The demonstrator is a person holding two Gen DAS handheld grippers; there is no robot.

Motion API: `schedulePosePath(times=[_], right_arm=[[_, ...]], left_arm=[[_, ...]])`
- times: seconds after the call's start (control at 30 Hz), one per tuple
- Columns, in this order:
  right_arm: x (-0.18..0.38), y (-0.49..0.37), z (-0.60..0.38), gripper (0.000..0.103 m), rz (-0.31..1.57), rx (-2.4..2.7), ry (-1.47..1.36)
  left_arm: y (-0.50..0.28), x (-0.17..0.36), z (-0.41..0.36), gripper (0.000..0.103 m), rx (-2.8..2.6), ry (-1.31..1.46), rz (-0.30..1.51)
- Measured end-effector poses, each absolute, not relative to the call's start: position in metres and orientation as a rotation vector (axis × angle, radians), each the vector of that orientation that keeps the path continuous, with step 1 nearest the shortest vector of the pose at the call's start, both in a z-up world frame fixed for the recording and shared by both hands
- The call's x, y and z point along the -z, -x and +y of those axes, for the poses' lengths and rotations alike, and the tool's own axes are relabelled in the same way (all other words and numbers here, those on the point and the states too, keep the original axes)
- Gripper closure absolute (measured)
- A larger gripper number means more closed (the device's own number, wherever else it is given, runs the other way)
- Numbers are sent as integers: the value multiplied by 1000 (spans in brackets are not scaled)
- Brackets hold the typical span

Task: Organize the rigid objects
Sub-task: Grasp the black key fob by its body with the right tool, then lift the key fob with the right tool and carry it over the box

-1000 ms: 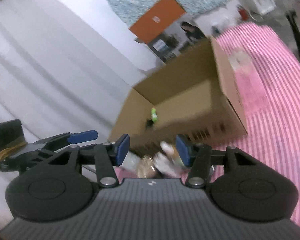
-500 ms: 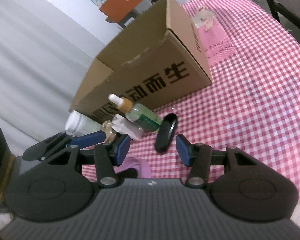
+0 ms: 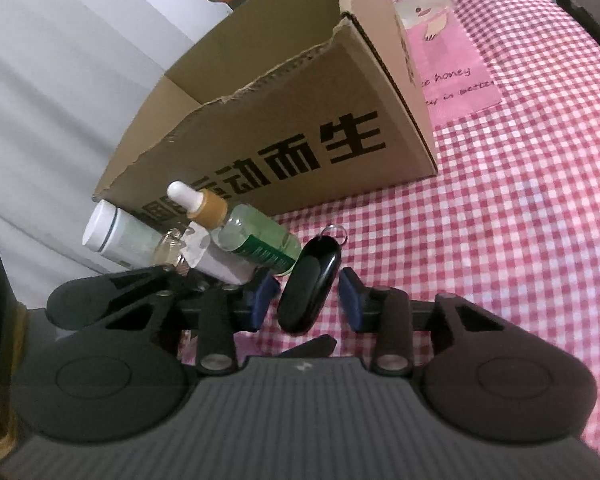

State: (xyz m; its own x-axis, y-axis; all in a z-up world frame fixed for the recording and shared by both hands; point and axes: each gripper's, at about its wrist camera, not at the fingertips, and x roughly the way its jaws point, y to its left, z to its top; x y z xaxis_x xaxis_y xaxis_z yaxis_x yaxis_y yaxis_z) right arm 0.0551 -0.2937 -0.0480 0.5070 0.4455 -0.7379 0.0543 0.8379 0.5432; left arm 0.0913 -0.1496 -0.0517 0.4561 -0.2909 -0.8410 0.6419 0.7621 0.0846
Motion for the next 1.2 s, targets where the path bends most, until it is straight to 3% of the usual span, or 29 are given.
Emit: schedulePosePath(times=[0.17, 0.67, 0.87, 1.2], right_arm=[[55, -64, -292, 79, 1036, -255, -555], [64, -14, -327, 83, 1020, -221, -677], [67, -4, -338, 83, 1007, -221, -707], [65, -4, -340, 84, 1003, -223, -725]], left_arm=[[-94, 54, -152, 59, 606, -415, 934], [-60, 55, -178, 60, 740, -478, 927], [-56, 50, -178, 49, 716, -494, 899], [-82, 60, -178, 46, 698, -456, 947]])
